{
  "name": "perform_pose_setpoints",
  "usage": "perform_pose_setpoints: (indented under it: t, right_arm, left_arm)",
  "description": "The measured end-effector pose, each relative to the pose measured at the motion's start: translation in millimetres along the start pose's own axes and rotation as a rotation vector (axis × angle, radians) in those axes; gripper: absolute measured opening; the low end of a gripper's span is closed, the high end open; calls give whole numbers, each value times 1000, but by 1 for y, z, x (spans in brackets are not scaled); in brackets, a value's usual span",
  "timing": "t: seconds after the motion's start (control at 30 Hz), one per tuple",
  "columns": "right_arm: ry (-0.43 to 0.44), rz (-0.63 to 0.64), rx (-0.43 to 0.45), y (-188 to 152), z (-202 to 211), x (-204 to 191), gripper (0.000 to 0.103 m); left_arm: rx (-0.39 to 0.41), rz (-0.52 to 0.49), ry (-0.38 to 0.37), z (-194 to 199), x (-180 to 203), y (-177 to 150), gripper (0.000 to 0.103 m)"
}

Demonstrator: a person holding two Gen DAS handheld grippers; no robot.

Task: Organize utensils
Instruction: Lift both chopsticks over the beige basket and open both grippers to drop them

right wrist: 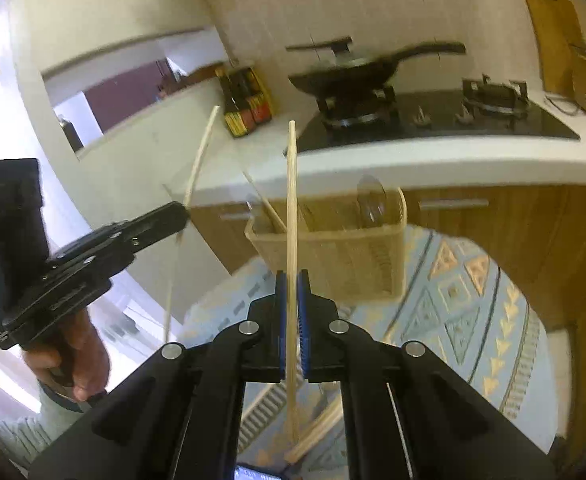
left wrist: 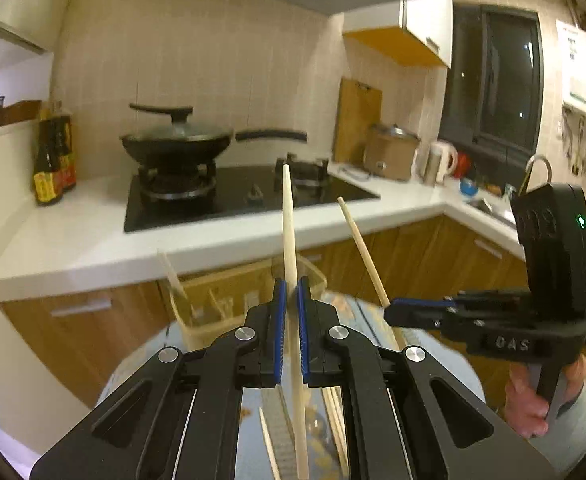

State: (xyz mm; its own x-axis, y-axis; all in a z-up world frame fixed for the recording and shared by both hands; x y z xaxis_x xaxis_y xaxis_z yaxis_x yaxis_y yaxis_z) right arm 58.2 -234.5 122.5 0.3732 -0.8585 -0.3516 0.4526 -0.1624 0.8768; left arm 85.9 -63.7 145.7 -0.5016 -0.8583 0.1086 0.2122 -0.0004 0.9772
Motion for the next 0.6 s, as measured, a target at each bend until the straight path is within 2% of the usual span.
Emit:
perform_pose_setpoints:
  t: [0.2,0.27,0.4,0.5,0.6]
  right_arm:
    - [16,17,112,30,-8,1,4]
    - [31,-2,152,38,-15,6,4]
    - [9,-9,237,52,-27,13,4]
    - [-43,-12,291,63,-35,21,4]
    - [-106,9,334,71,-47,31,4]
  left_arm:
    - [115,20,1,-9,-16,31,4]
    - [146,34,22,-17,-28,40,4]
    - [192,71,57,-34,-45,48,4]
    - [207,90,83,-51,-55,45,4]
    - [237,103,78,-64,-62,39,4]
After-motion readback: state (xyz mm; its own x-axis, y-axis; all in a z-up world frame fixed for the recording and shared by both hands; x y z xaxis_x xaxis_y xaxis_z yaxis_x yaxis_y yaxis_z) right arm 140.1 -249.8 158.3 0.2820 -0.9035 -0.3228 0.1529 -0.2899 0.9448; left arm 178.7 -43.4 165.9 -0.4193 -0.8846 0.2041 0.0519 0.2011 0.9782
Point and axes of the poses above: each gripper's, at about its wrist camera, not at the fingertips, and z roughly against the way its jaws point, x to its right, y to its top, the point moved 3 cm from there along -z, roughly the way its jaws point, and after that the axes turned 14 degrees about x, right-handed, at the moved point
